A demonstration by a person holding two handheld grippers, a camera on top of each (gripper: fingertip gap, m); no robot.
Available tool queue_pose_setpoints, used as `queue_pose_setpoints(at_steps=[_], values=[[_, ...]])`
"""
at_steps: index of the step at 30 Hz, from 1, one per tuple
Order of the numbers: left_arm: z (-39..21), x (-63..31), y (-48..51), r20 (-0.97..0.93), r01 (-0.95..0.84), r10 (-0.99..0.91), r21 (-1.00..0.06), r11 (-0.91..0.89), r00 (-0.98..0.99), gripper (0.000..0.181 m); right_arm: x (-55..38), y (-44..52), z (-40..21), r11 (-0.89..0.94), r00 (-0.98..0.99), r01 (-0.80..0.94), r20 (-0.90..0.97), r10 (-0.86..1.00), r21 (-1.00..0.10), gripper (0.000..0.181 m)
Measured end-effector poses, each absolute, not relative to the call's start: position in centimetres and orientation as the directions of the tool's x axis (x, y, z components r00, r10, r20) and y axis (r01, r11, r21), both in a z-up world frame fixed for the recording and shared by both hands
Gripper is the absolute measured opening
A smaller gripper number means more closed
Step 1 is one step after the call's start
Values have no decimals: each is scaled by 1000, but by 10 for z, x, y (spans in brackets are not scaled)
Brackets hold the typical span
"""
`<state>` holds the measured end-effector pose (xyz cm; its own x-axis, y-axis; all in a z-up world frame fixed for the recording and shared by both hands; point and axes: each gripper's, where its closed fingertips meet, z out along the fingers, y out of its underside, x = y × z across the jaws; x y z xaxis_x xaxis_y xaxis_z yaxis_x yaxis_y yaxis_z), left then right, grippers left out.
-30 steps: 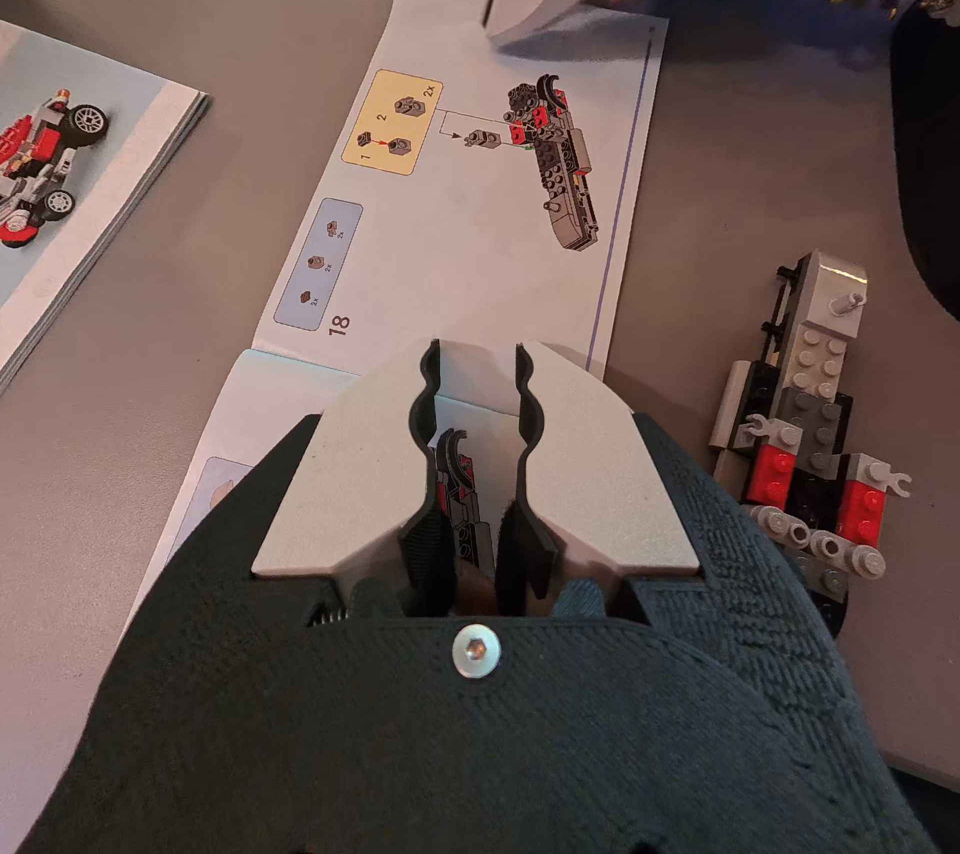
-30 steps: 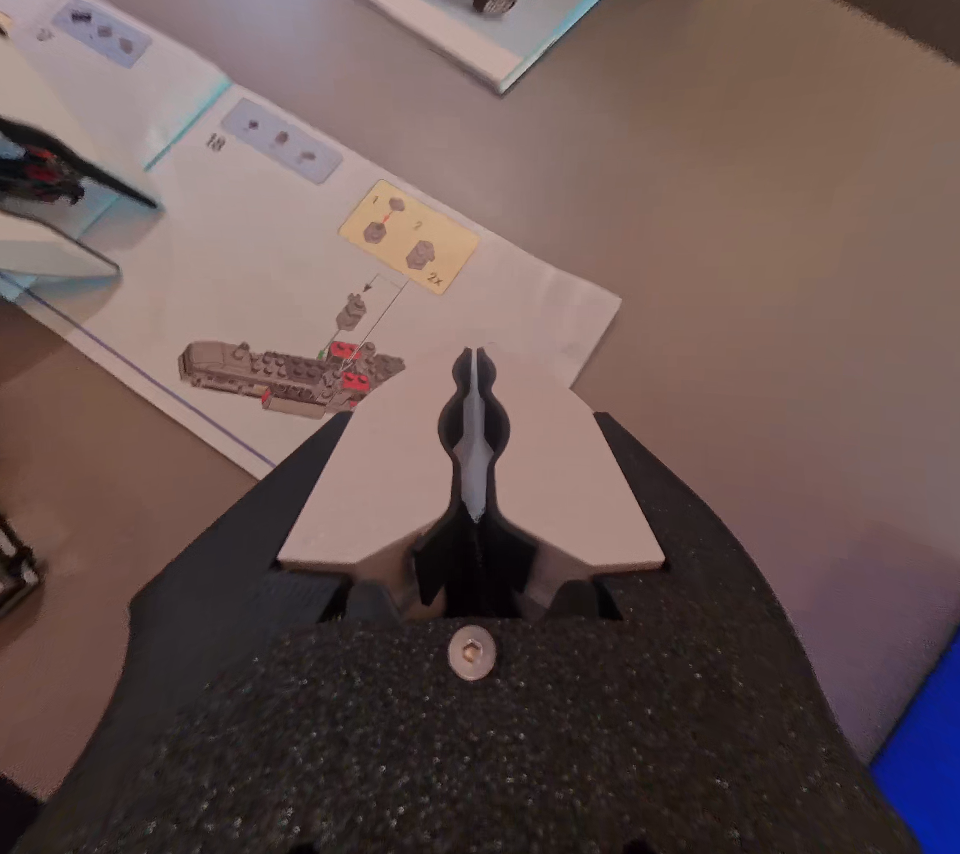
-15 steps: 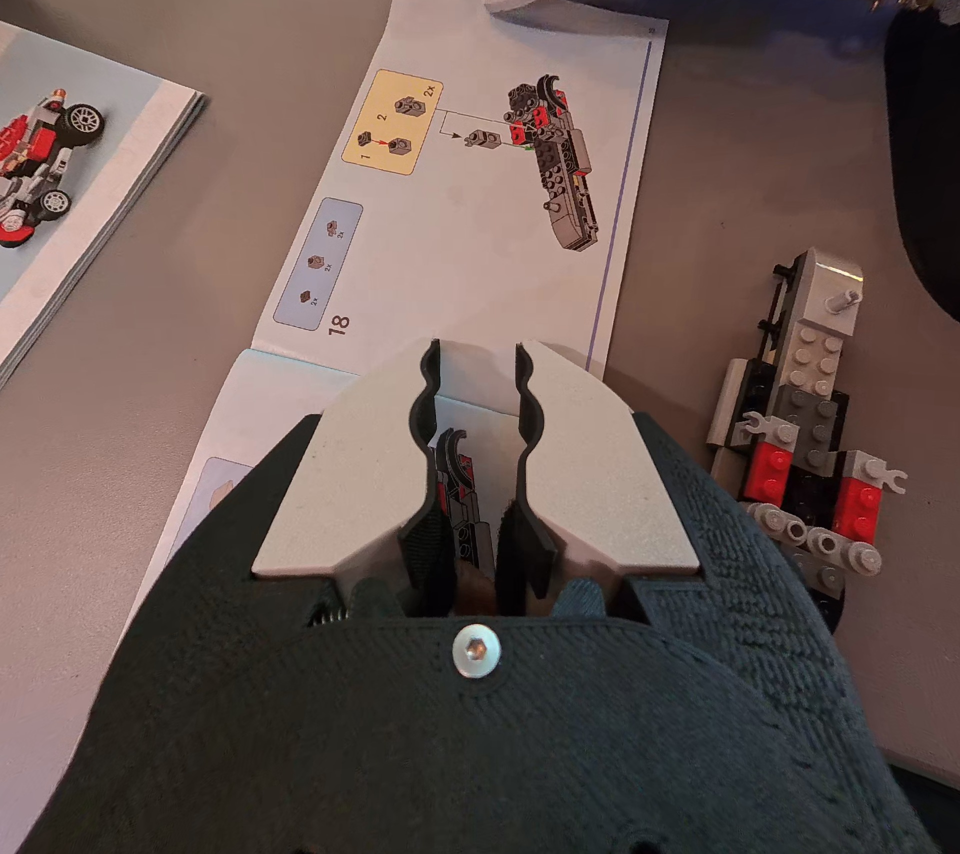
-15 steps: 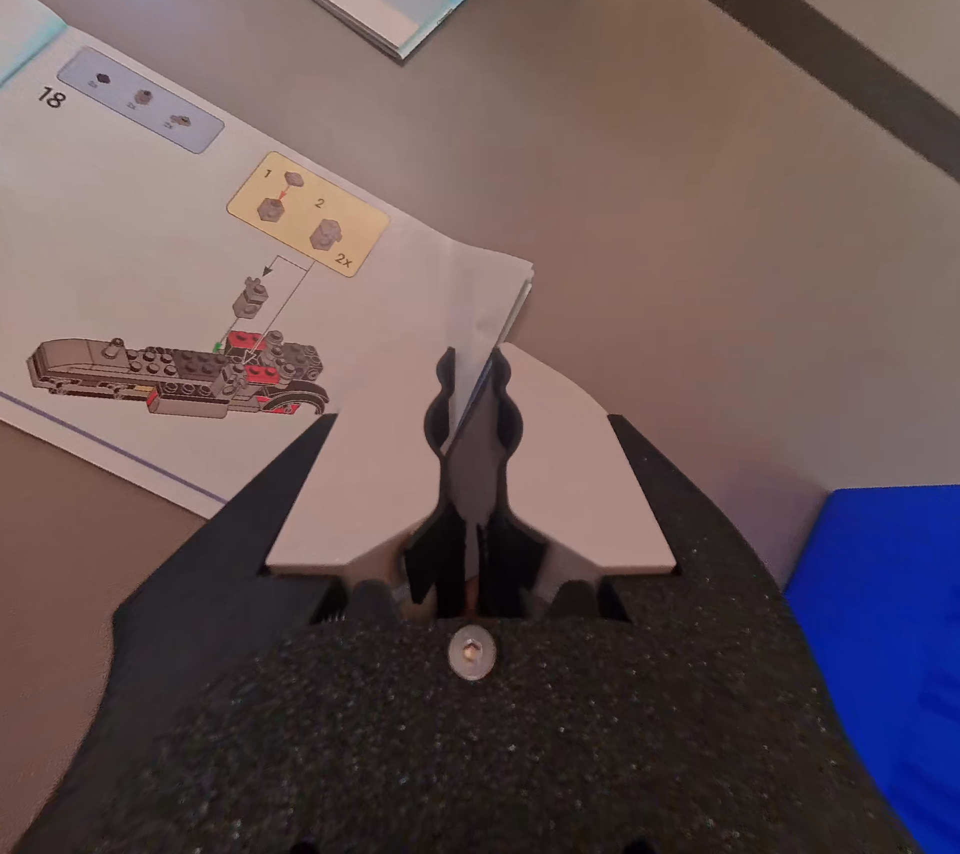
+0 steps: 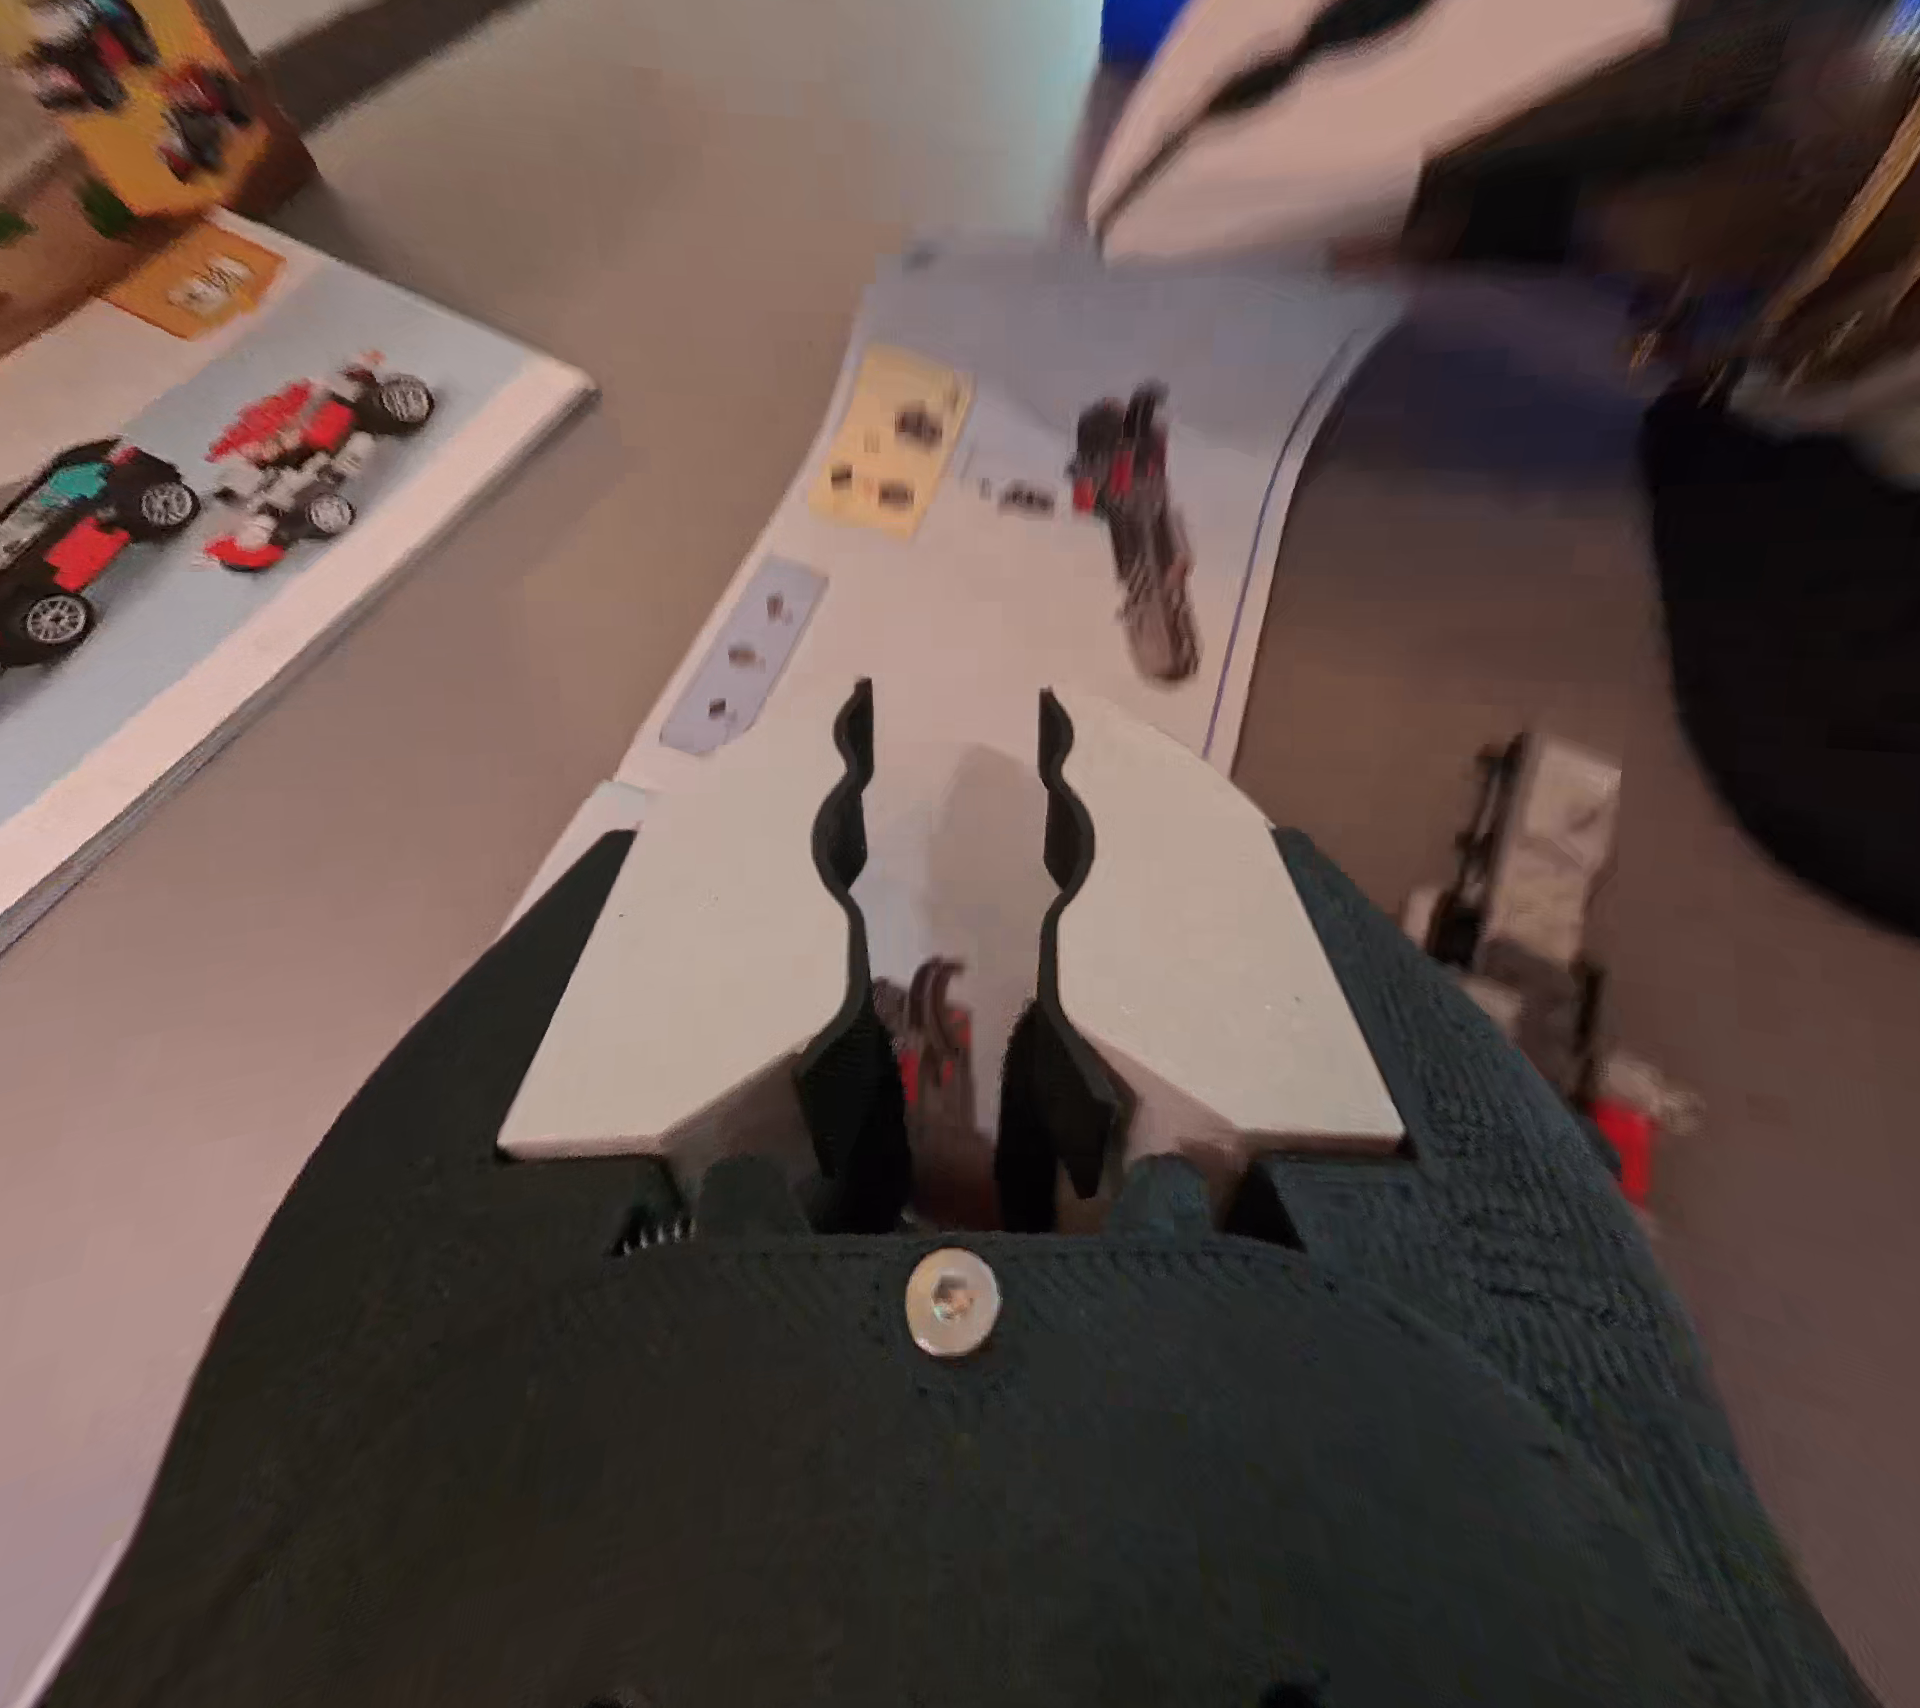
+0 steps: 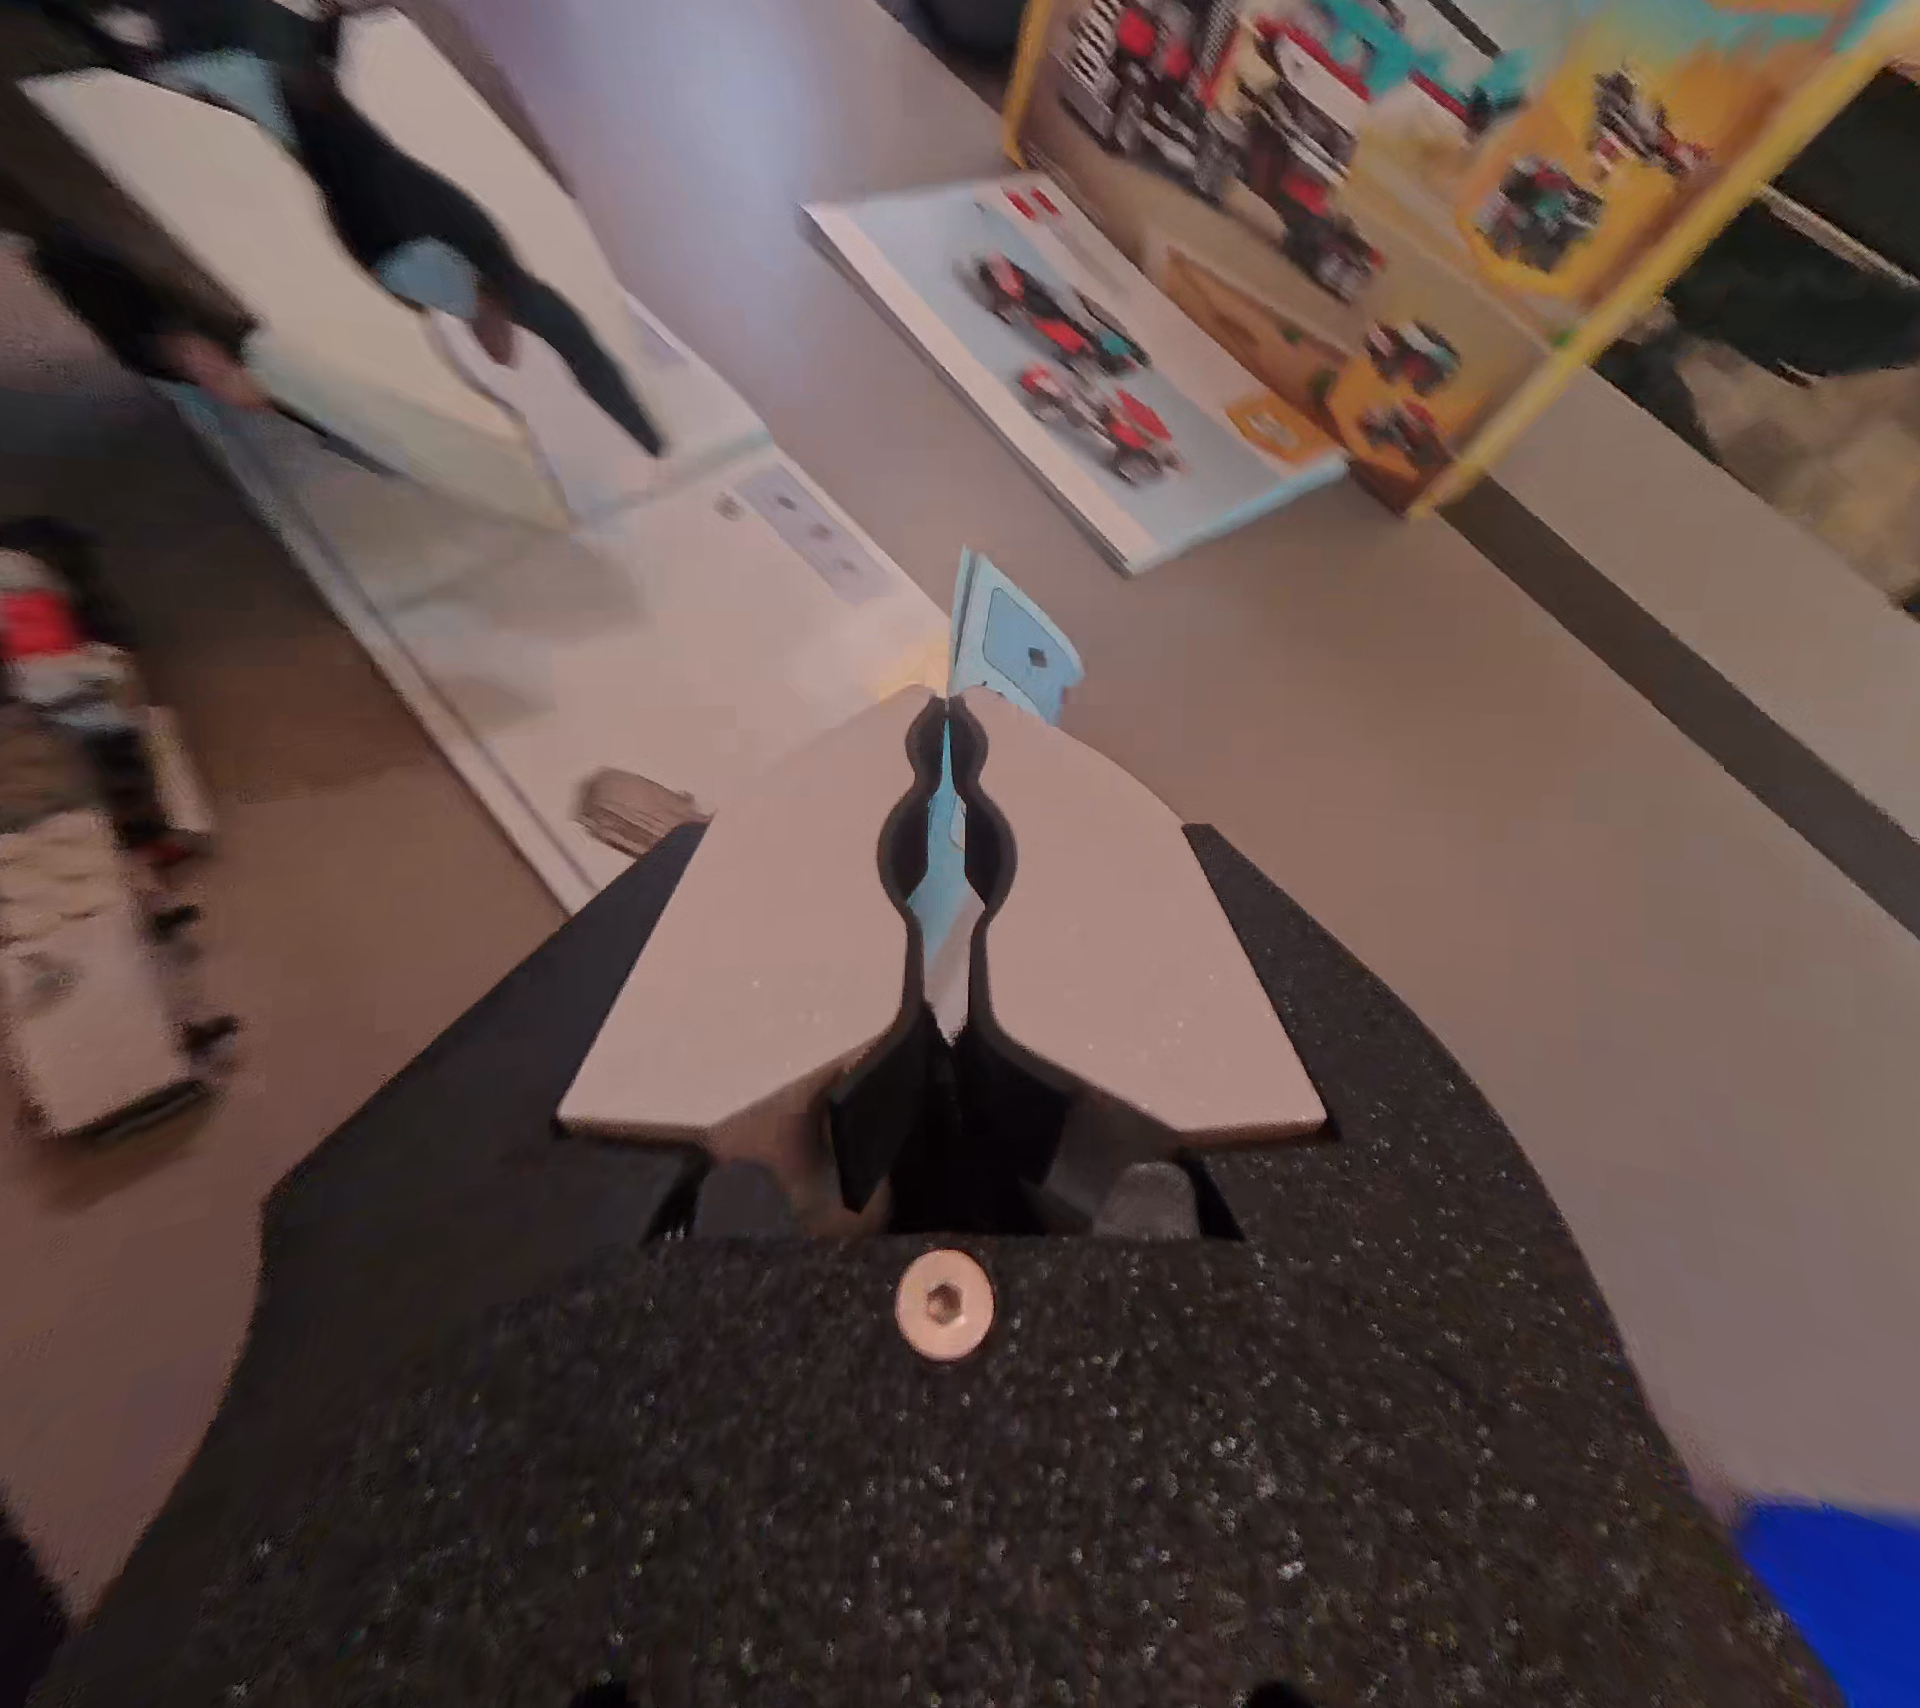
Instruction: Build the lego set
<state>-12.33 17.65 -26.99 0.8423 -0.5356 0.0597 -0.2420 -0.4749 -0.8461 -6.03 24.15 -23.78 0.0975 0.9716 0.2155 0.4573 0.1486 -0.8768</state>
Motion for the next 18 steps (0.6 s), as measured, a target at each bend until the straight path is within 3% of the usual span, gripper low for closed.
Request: queue_pose_setpoints(at_steps=[3, 9, 12, 18], values=[[-234, -114, 187, 315, 73, -495, -891, -448, 809, 29, -73, 216, -227, 39, -12, 340, 37, 999, -939, 1], [-234, -102, 206, 729, 444, -374, -659, -607, 573, 18, -80, 208, -232, -119, -72, 287, -145, 987, -951, 0], [-233, -102, 209, 811, 521, -343, -572, -634, 473, 18, -82, 205, -232, -145, -93, 283, -178, 980, -948, 0], [-234, -101, 213, 854, 562, -323, -513, -648, 407, 16, -83, 202, -235, -124, -105, 297, -162, 981, -947, 0]])
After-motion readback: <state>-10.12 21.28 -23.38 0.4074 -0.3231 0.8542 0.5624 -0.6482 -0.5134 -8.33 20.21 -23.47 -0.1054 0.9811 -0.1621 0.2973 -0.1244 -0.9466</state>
